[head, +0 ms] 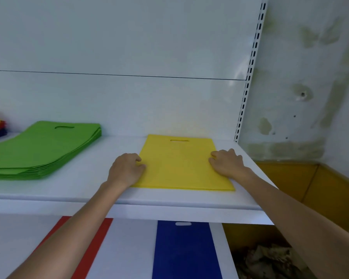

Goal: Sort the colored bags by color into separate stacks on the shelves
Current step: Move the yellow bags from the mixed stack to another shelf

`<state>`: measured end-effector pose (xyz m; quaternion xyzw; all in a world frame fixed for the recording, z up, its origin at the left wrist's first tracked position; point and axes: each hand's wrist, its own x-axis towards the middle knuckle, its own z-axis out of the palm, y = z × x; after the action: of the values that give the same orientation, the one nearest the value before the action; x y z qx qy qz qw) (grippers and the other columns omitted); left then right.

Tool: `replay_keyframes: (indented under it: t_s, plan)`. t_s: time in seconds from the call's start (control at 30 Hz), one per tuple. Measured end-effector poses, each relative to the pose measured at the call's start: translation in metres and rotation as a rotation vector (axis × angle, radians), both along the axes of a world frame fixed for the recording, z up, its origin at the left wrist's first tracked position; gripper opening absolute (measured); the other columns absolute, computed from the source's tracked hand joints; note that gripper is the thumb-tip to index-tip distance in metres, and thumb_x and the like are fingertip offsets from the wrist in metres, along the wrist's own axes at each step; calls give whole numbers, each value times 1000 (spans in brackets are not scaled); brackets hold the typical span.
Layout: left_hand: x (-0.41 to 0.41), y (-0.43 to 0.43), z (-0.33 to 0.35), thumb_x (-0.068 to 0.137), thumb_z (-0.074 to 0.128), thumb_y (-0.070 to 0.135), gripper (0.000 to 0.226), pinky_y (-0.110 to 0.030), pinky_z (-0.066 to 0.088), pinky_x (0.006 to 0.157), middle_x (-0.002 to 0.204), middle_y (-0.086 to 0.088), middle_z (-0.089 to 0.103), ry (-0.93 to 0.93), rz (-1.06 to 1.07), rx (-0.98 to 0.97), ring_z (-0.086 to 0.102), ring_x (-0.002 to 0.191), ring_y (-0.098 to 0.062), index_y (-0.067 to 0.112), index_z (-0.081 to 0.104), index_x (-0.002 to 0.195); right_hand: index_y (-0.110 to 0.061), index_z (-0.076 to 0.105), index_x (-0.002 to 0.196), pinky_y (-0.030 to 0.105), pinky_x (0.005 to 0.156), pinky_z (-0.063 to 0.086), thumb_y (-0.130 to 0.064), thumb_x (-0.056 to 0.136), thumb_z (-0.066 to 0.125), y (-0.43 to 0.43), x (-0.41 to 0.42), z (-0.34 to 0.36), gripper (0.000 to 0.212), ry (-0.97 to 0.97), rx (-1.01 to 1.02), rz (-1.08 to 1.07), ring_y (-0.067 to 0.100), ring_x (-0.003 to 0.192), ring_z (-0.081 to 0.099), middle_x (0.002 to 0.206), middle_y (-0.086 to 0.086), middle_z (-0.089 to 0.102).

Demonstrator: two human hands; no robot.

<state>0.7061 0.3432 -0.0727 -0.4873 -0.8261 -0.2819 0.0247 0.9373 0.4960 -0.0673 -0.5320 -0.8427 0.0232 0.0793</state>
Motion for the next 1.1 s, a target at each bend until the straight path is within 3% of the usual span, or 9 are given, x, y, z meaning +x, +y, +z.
replay_keyframes:
  t_s: [0.07, 0.13, 0.27, 0.47, 0.7, 0.97, 1.1]
  plan:
    - [-3, -2, 6, 90, 54, 34, 34, -34, 40, 94, 126, -6, 55, -11, 15, 9, 49, 118, -24, 17, 58, 120, -15, 51, 124, 41, 95, 32, -31, 98, 29, 1, -1, 3, 38, 9, 4, -8, 33, 121, 37, 128, 13, 48]
    - [-11, -8, 16, 89, 54, 36, 34, -34, 41, 95, 125, -4, 56, 8, 43, 43, 51, 117, -22, 20, 59, 118, -10, 50, 128, 40, 97, 35, -25, 98, 35, 1, -6, 9, 37, 152, 60, 16, 33, 121, 41, 130, 16, 48]
    - [-42, -38, 38, 88, 56, 31, 33, -34, 42, 96, 126, -3, 58, 41, 134, 96, 51, 117, -24, 18, 61, 117, -6, 52, 128, 36, 101, 37, -11, 93, 45, -22, -54, 29, 36, 432, 221, 323, 30, 117, 49, 127, 16, 53]
    - [-104, -140, 51, 83, 61, 18, 26, -33, 45, 89, 115, -9, 65, 73, 281, 220, 59, 105, -27, 12, 68, 107, -4, 52, 128, 30, 99, 37, -8, 90, 51, -98, -195, 49, 38, 582, 228, 727, 28, 111, 56, 127, 14, 53]
    - [-201, -294, 48, 84, 61, 14, 22, -31, 39, 84, 112, -11, 61, 95, 495, 225, 57, 102, -24, 14, 67, 105, -3, 53, 128, 32, 99, 35, -1, 88, 45, -234, -372, 63, 41, 633, 129, 1002, 31, 113, 53, 125, 19, 55]
    - [-317, -395, 58, 86, 59, 15, 21, -32, 40, 85, 114, -12, 58, 129, 541, 168, 56, 106, -24, 14, 66, 107, -6, 47, 135, 39, 99, 42, -7, 89, 47, -341, -514, 67, 46, 671, 7, 1061, 27, 118, 52, 135, 14, 49]
    - [-366, -408, 62, 87, 59, 13, 23, -24, 35, 81, 114, -9, 58, 147, 482, 202, 54, 107, -22, 13, 65, 109, -7, 46, 135, 38, 97, 43, -7, 90, 47, -366, -563, 69, 45, 691, -3, 1029, 26, 116, 52, 134, 13, 50]
